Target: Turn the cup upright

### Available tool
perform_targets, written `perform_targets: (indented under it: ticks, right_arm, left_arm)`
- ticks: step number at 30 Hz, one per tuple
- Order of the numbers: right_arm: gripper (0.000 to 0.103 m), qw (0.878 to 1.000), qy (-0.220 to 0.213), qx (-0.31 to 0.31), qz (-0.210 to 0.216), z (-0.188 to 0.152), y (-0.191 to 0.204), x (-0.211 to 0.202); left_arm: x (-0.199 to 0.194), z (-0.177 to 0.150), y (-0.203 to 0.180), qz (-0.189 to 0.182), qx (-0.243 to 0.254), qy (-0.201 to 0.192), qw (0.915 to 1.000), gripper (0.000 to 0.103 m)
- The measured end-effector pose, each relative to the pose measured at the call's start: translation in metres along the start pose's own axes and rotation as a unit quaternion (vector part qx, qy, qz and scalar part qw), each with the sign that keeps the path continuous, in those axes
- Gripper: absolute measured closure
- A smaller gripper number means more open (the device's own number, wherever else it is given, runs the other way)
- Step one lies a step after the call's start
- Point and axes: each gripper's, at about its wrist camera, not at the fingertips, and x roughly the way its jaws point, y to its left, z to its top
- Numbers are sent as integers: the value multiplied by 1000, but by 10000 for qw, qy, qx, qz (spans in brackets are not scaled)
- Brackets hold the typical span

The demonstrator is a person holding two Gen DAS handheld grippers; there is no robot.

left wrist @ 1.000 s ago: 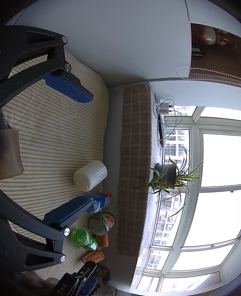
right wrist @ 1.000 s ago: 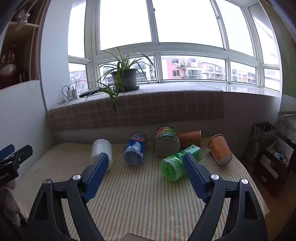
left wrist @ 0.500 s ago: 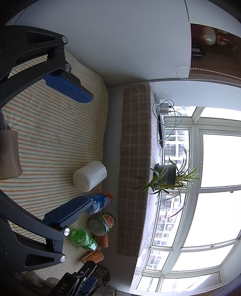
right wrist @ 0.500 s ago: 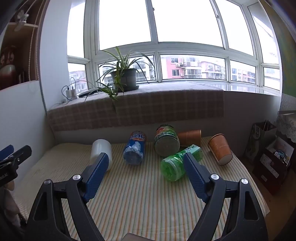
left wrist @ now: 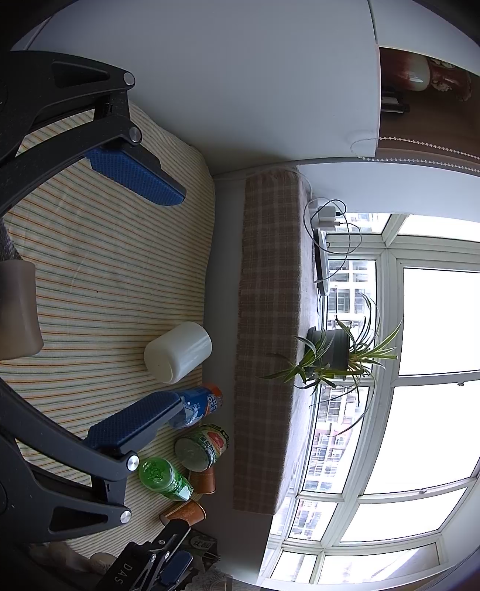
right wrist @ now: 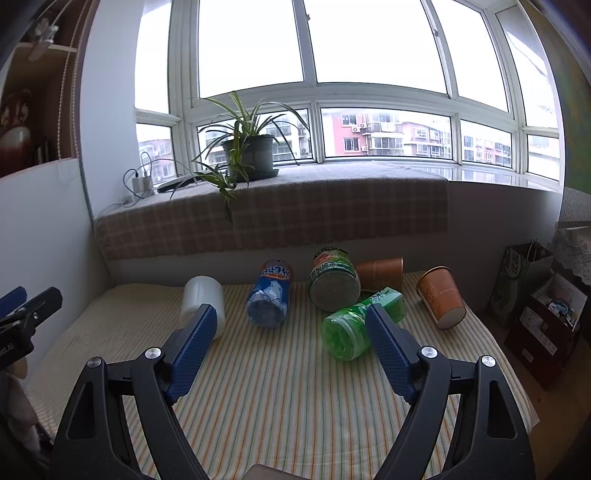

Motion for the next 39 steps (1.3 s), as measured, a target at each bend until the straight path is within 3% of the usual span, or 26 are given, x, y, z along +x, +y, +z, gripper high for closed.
perform_targets:
  ticks: [39]
  right_arm:
    - [21, 9999, 110, 76, 38, -1, -1, 3]
  left_arm:
    - [0, 0, 0, -13, 1, -5, 10000, 1]
